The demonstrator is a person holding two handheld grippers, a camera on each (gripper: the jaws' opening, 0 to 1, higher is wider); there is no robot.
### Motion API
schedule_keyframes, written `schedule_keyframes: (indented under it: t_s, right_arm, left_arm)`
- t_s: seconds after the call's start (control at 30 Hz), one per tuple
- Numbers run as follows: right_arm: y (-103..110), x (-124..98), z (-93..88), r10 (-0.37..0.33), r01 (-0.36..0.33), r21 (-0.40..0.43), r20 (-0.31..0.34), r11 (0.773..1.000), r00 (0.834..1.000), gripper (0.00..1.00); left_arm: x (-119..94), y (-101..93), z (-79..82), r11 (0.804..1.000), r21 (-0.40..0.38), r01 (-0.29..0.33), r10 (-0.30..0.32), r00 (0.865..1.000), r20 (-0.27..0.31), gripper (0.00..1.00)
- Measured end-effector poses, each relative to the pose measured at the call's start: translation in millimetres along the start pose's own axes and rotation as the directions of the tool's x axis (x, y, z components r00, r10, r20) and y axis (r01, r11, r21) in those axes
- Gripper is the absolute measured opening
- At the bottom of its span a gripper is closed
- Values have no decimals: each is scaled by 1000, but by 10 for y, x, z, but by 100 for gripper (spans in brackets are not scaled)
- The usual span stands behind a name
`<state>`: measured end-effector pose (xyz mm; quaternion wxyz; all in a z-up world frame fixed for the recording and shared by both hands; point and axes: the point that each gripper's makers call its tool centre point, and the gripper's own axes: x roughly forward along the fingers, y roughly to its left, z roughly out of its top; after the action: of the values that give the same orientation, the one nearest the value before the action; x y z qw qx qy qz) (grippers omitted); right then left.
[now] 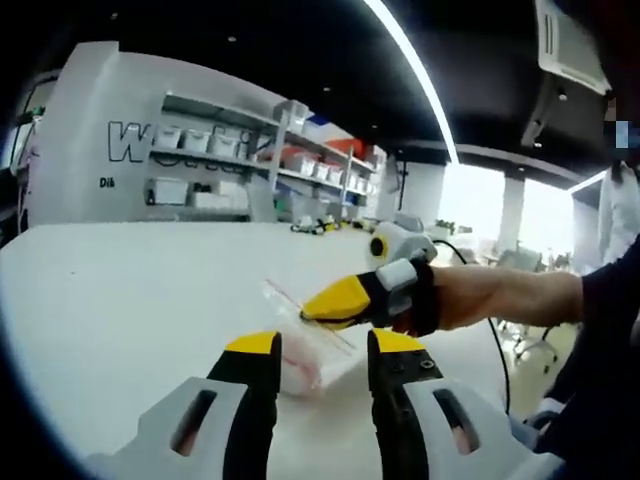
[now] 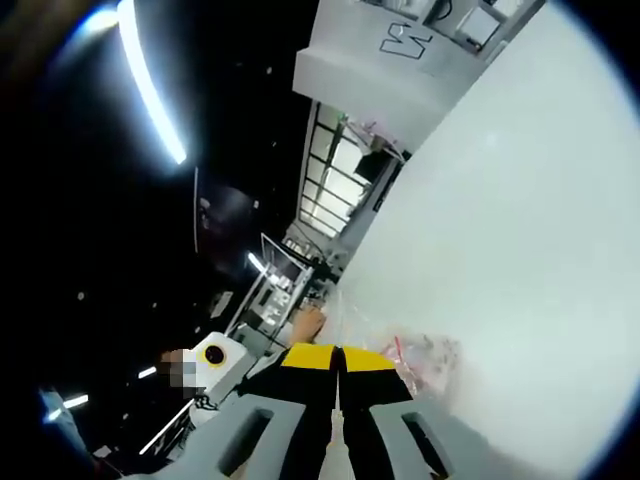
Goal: Open the resealable bag by pulling the two sides of the seal apart until the entire bag opening is separated and visibly accessible.
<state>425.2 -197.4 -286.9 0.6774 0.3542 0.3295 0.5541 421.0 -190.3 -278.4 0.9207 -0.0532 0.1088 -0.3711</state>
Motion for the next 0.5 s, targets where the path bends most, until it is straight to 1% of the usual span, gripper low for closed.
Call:
schedule_keyframes:
  t_s: [0.3, 0.5]
  right_arm:
    - [14, 36, -14, 1, -1, -18, 0, 1000, 1000, 0]
    - [31, 53, -20, 4, -4, -38, -1, 999, 1000, 0]
  left_arm:
    - [63, 66, -33, 1000, -27, -5, 4, 1000, -29, 31]
    - [83, 72, -9, 999, -46, 5, -6, 1000, -30, 28]
